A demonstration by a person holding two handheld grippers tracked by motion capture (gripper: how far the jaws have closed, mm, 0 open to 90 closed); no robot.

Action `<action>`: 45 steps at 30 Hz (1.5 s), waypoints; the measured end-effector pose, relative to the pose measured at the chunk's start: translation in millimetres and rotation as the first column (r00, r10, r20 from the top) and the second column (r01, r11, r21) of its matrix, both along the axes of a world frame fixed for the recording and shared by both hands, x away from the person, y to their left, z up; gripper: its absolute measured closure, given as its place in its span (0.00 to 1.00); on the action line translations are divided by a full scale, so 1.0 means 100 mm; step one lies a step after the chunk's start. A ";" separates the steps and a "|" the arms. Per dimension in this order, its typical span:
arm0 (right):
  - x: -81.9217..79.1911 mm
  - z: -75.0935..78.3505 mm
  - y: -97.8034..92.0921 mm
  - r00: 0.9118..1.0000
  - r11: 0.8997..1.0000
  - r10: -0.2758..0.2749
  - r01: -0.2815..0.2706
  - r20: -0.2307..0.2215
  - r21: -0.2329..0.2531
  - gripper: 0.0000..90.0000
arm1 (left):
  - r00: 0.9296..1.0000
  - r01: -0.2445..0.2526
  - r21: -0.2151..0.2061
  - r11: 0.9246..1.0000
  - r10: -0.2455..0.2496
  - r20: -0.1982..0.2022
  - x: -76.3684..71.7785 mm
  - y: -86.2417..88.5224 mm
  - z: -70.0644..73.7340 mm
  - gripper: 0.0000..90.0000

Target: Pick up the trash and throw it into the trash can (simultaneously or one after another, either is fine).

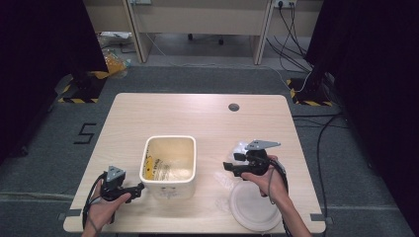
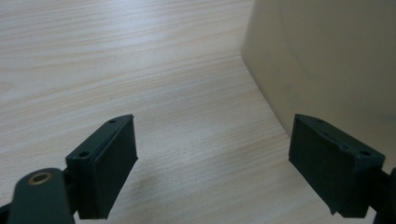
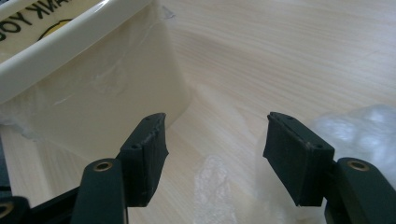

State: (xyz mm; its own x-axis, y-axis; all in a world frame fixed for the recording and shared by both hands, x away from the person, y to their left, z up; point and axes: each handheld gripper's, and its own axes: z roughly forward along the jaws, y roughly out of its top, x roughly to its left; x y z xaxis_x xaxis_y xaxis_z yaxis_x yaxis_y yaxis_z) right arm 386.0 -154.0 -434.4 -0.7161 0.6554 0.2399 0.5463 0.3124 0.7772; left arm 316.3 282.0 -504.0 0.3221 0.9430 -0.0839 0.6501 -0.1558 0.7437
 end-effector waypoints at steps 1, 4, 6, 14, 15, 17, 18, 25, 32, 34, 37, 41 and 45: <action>0.00 0.00 0.00 1.000 1.000 0.000 0.000 0.000 0.000 0.43 | 1.000 0.000 0.000 1.000 0.000 0.000 0.00 0.00 0.00 0.16; -0.02 -0.04 0.13 0.999 0.999 0.031 -0.031 -0.010 -0.008 0.43 | 1.000 0.014 -0.008 1.000 -0.014 -0.001 -0.01 -0.06 0.00 0.16; -0.03 -0.06 0.16 0.999 0.999 0.036 -0.036 -0.014 -0.012 0.43 | 1.000 0.018 -0.010 1.000 -0.018 0.000 -0.01 -0.07 0.01 0.16; -0.08 -0.18 0.40 0.996 0.995 0.090 -0.091 -0.027 -0.035 0.43 | 1.000 0.018 -0.005 1.000 -0.018 0.012 -0.04 -0.16 0.02 0.17; -0.08 -0.19 0.42 0.995 0.995 0.093 -0.094 -0.033 -0.037 0.43 | 1.000 0.024 -0.011 1.000 -0.024 0.014 -0.05 -0.18 0.02 0.17; -0.09 -0.21 0.46 0.994 0.995 0.096 -0.098 -0.044 -0.037 0.43 | 0.999 0.030 -0.026 0.999 -0.029 0.021 -0.05 -0.22 0.04 0.17; -0.09 -0.21 0.46 0.994 0.995 0.096 -0.098 -0.044 -0.037 0.43 | 0.999 0.030 -0.026 0.999 -0.029 0.021 -0.05 -0.22 0.04 0.17; -0.13 -0.25 0.51 0.994 0.994 0.103 -0.105 -0.042 -0.043 0.43 | 0.999 0.043 -0.024 0.999 -0.042 0.034 -0.04 -0.35 0.04 0.17; -0.09 -0.27 0.47 0.996 0.996 0.080 -0.082 -0.049 -0.037 0.43 | 0.999 -0.004 -0.019 1.000 0.005 0.040 0.13 -0.43 0.06 0.22; -0.09 -0.27 0.46 0.996 0.996 0.075 -0.077 -0.052 -0.036 0.43 | 0.999 -0.005 -0.016 1.000 0.006 0.039 0.15 -0.45 0.07 0.25; -0.06 -0.27 0.44 0.997 0.997 0.061 -0.063 -0.052 -0.039 0.43 | 0.999 -0.015 -0.002 1.000 0.015 0.037 0.22 -0.51 0.09 0.32; -0.03 -0.26 0.40 0.998 0.998 0.040 -0.042 -0.051 -0.046 0.43 | 1.000 -0.008 0.001 1.000 0.008 0.026 0.30 -0.58 0.11 0.35; 0.02 -0.26 0.37 0.999 0.999 0.023 -0.025 -0.049 -0.043 0.44 | 1.000 -0.009 -0.003 1.000 0.009 0.021 0.38 -0.63 0.12 0.36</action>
State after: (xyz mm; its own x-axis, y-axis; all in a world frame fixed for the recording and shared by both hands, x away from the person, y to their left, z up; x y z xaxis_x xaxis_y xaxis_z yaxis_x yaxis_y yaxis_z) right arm 387.8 -116.9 -460.7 -0.7201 0.6486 0.2465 0.5747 0.3586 0.7356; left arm 354.3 219.5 -492.2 0.3155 0.9455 -0.0802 0.6359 -0.1479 0.7575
